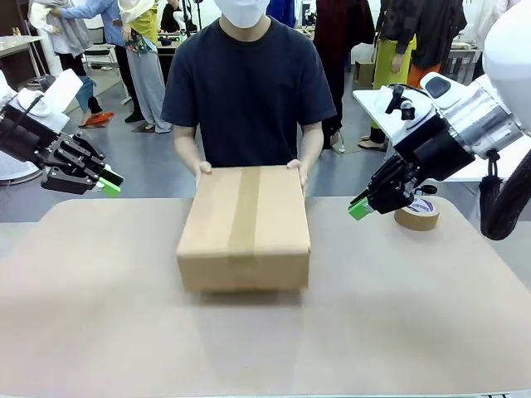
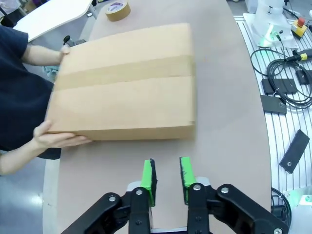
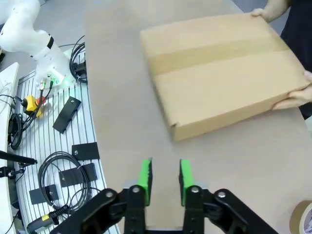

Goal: Wrap the clocks to prevent damage.
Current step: After the human seals the box with tape, release both hands from the side flaps of the Package Box.

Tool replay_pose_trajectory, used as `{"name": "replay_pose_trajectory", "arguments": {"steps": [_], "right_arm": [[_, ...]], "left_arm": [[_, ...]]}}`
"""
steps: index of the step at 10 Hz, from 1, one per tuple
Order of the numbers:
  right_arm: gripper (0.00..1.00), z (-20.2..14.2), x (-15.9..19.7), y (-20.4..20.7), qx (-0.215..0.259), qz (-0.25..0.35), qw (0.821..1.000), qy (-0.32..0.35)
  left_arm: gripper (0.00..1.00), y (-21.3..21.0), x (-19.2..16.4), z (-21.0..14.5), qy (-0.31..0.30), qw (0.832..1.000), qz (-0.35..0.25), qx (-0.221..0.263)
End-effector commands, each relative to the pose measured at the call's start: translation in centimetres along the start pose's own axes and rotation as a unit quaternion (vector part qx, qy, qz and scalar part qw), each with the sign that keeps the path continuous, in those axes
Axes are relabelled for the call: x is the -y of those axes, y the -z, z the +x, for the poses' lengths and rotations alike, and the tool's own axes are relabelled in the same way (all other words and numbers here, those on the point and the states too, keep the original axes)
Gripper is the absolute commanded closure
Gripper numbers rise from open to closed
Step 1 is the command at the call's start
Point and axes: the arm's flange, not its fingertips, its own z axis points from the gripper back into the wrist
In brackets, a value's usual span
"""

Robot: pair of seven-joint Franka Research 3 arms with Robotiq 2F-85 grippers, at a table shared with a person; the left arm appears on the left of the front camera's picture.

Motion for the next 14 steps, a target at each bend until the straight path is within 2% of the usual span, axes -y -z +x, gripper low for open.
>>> {"name": "replay_pose_trajectory", "arguments": {"steps": [1, 2, 3, 4, 5, 7, 8, 11, 12, 14], "right_arm": [[0.00, -1.0, -0.4, 0.3, 0.010, -0.019, 1.000, 0.015], [0.00, -1.2, -0.5, 0.2, 0.012, -0.023, 1.000, 0.016], [0.00, -1.3, -0.5, 0.0, 0.017, -0.024, 0.999, 0.016], [0.34, -1.3, -0.5, 0.0, 0.017, -0.023, 0.999, 0.014], [0.24, -1.4, -0.6, 0.0, 0.015, -0.021, 1.000, 0.012], [0.04, -1.4, -0.7, 0.1, 0.011, -0.016, 1.000, 0.009], [0.00, -1.3, -0.7, 0.2, 0.010, -0.014, 1.000, 0.010], [0.00, -1.2, -0.5, 0.6, -0.003, -0.012, 1.000, 0.002], [0.00, 0.1, 0.4, -0.4, 0.013, -0.012, 1.000, 0.001], [0.00, 0.1, 0.4, -0.4, 0.013, -0.012, 1.000, 0.001]], "left_arm": [[0.28, -0.3, 0.1, 0.4, -0.008, 1.000, -0.008, -0.010], [0.00, -0.4, 0.2, 0.4, -0.009, 1.000, -0.008, -0.010], [0.00, -0.4, 0.3, 0.4, -0.010, 1.000, -0.009, -0.008], [0.00, -0.4, 0.2, 0.4, -0.012, 1.000, -0.012, -0.003], [0.29, -0.4, 0.2, 0.5, -0.014, 1.000, -0.014, 0.000], [0.09, -0.4, 0.2, 0.4, -0.018, 1.000, -0.015, 0.002], [0.01, -0.4, 0.1, 0.2, -0.019, 1.000, -0.017, 0.002], [0.00, -0.3, 0.1, 0.2, -0.020, 1.000, -0.015, 0.001], [0.00, -0.1, 0.2, -0.1, -0.009, 1.000, -0.010, 0.006], [0.00, -0.1, 0.2, -0.1, -0.009, 1.000, -0.010, 0.006]]}}
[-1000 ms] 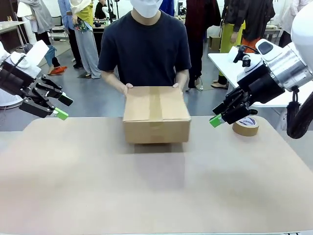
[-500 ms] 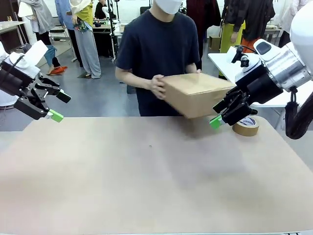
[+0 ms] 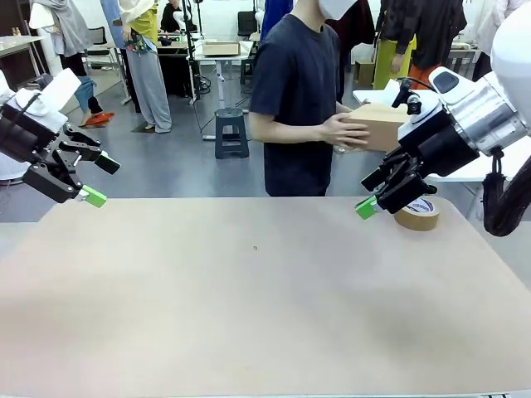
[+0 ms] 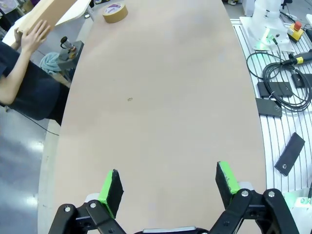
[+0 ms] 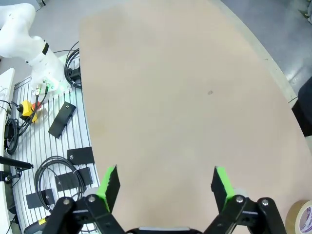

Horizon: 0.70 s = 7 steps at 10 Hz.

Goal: Wrap the clocks to prevent damage.
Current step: After the human seals the box with tape, release both hands from the side flaps of the Package Box.

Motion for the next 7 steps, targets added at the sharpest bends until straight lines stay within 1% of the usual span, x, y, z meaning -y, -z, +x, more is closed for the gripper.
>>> {"name": "replay_pose_trajectory", "arguments": {"steps": [1, 7], "right_arm": [[0.00, 0.03, -0.02, 0.00, 0.000, 0.000, 1.000, 0.001], [0.00, 0.03, -0.02, 0.00, 0.000, 0.000, 1.000, 0.001]], "left_arm": [[0.00, 0.02, 0.01, 0.03, 0.001, 1.000, 0.000, 0.000], [0.00, 0.02, 0.01, 0.03, 0.001, 1.000, 0.000, 0.000]]}}
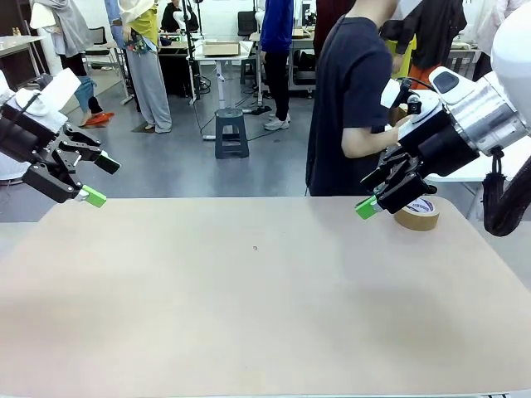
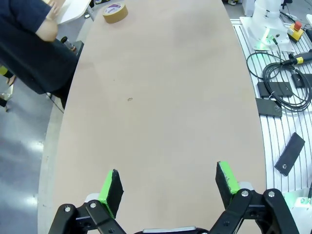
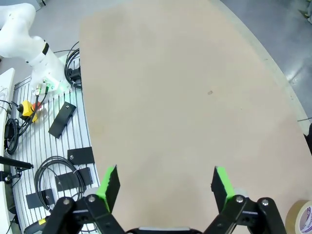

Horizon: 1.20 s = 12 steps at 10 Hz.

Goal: Wrap the clocks to prevent damage.
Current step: After the human seals the box with tape, release both hands from the side flaps of the Package Box.

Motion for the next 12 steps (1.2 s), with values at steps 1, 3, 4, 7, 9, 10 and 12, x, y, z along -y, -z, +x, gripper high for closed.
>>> {"name": "replay_pose_trajectory", "arguments": {"steps": [1, 3, 4, 7, 9, 10, 12], "right_arm": [[0.00, 0.0, 0.0, 0.0, 0.000, 0.000, 1.000, 0.000], [0.00, -1.4, 2.0, -4.4, 0.100, -0.010, 0.995, 0.021], [0.00, -2.3, 3.0, -5.3, 0.134, -0.001, 0.991, 0.025], [0.00, -6.7, 4.1, -6.3, 0.205, 0.039, 0.976, 0.053], [0.00, -9.3, 4.1, -7.0, 0.234, 0.040, 0.969, 0.074], [0.00, -9.9, 3.9, -7.3, 0.241, 0.032, 0.967, 0.074], [0.00, -10.4, 4.0, -7.5, 0.235, -0.023, 0.966, 0.108]], "left_arm": [[0.00, 0.0, 0.0, 0.0, 0.000, 1.000, 0.000, 0.000], [0.00, -2.9, -1.8, -1.0, -0.050, 0.996, -0.001, 0.080], [0.00, -4.2, -2.2, -2.0, -0.074, 0.990, -0.003, 0.117], [0.00, -6.6, -3.0, -6.7, -0.143, 0.966, -0.034, 0.212], [0.00, -7.8, -3.1, -9.5, -0.145, 0.951, -0.053, 0.269], [0.00, -8.1, -2.9, -10.4, -0.152, 0.948, -0.043, 0.278], [0.00, -8.2, -2.6, -10.4, -0.149, 0.958, 0.014, 0.245]]}}
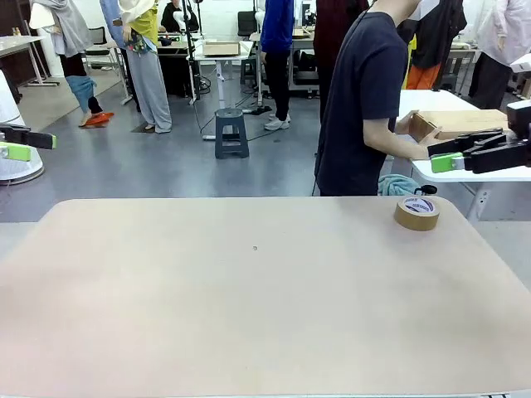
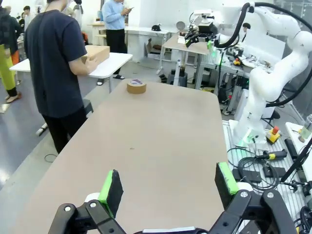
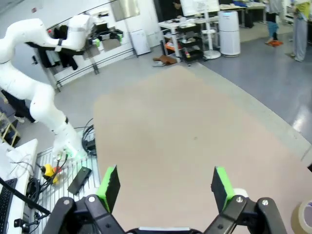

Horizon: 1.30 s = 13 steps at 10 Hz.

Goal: Wrap the clocks to prevent damage.
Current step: After the human seals the box with tape, release both hands from the side flaps of the Package Box.

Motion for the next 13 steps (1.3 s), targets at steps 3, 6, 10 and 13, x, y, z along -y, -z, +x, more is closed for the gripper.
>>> {"name": "replay_pose_trajectory", "arguments": {"steps": [3, 6, 10, 13], "right_arm": [[0.00, 0.14, -0.42, 0.60, -0.002, 0.020, 1.000, -0.007], [0.00, 0.14, -0.42, 0.60, -0.002, 0.020, 1.000, -0.007], [0.00, 0.14, -0.42, 0.60, -0.002, 0.020, 1.000, -0.007], [0.00, 0.14, -0.42, 0.60, -0.002, 0.020, 1.000, -0.007]], "left_arm": [[0.00, 0.50, 0.17, 0.06, -0.006, 1.000, -0.017, 0.005], [0.00, 0.50, 0.17, 0.06, -0.006, 1.000, -0.017, 0.005], [0.00, 0.50, 0.17, 0.06, -0.006, 1.000, -0.017, 0.005], [0.00, 0.50, 0.17, 0.06, -0.006, 1.000, -0.017, 0.005]]}}
